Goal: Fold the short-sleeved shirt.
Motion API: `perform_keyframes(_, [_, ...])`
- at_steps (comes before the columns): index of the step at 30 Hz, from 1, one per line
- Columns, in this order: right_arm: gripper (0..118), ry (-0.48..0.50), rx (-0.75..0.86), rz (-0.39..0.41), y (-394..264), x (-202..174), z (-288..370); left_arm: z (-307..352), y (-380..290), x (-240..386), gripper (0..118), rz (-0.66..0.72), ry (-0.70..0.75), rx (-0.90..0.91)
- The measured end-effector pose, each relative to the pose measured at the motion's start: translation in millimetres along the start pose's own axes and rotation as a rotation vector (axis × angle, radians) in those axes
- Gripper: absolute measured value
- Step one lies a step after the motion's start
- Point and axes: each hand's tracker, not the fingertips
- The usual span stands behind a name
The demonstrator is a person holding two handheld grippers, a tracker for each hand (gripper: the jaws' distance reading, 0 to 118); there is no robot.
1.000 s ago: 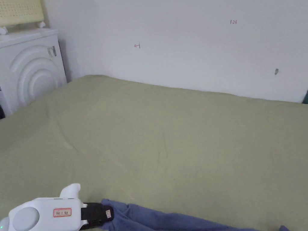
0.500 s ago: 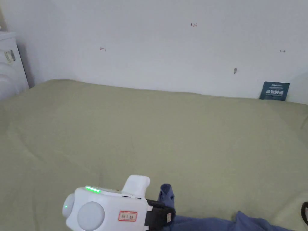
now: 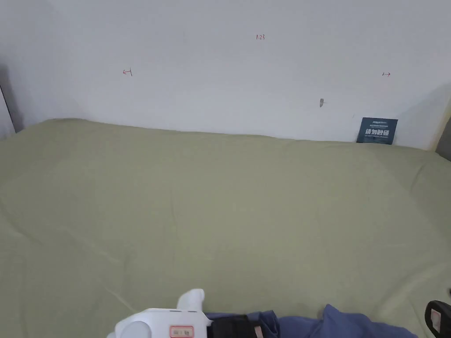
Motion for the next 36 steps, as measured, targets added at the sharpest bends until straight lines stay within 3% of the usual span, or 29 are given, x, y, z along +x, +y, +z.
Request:
perform_keyframes(1, [0, 0.001, -0.003, 0.006, 0.1, -0.3, 0.0, 7.7, 2.6, -2.2, 86, 0.029, -0.019, 0.045])
perform_keyframes(2, [0, 0.003, -0.009, 0.012, 0.1, -0.6, -0.1, 15.5, 4.1, -3.8, 72, 0.046, -0.022, 0.1])
perform_keyframes(3, [0, 0.004, -0.011, 0.018, 0.0, -1.3, 0.0, 21.7, 6.0, -6.0, 29, 0.048, -0.016, 0.15])
perform_keyframes(4, [0, 0.007, -0.011, 0.022, -0.5, -2.0, 0.0, 25.7, 7.2, -7.6, 0, 0.046, -0.006, 0.176])
perform_keyframes(7, [0, 0.013, -0.011, 0.033, -0.4, -4.8, 0.6, 23.1, 5.3, -15.4, 0, 0.06, 0.12, 0.222])
perform_keyframes(10, [0, 0.021, -0.007, 0.045, 1.3, -8.0, 3.5, 12.7, -1.0, -29.5, 0, 0.141, 0.035, 0.203])
perform_keyframes(14, [0, 0.023, 0.0, 0.065, 5.8, -9.4, 10.3, -16.0, -18.0, -28.9, 0, 0.122, 0.048, 0.162])
perform_keyframes(19, [0, 0.059, 0.002, -0.022, 13.8, -4.7, 20.2, -56.6, -35.0, -26.2, 0, 0.101, 0.038, 0.104])
perform_keyframes(25, [0, 0.03, 0.006, 0.062, 19.1, -12.2, 24.7, -67.5, -50.4, -16.9, 0, 0.11, 0.02, 0.131])
perform_keyframes(32, [0, 0.064, -0.026, 0.07, 13.3, -22.0, 12.5, -72.0, -66.4, -13.9, 0, 0.081, 0.042, 0.186])
perform_keyframes(36, [0, 0.078, -0.037, 0.082, 10.1, -27.6, 9.1, -60.9, -49.9, -11.9, 0, 0.142, 0.008, 0.112])
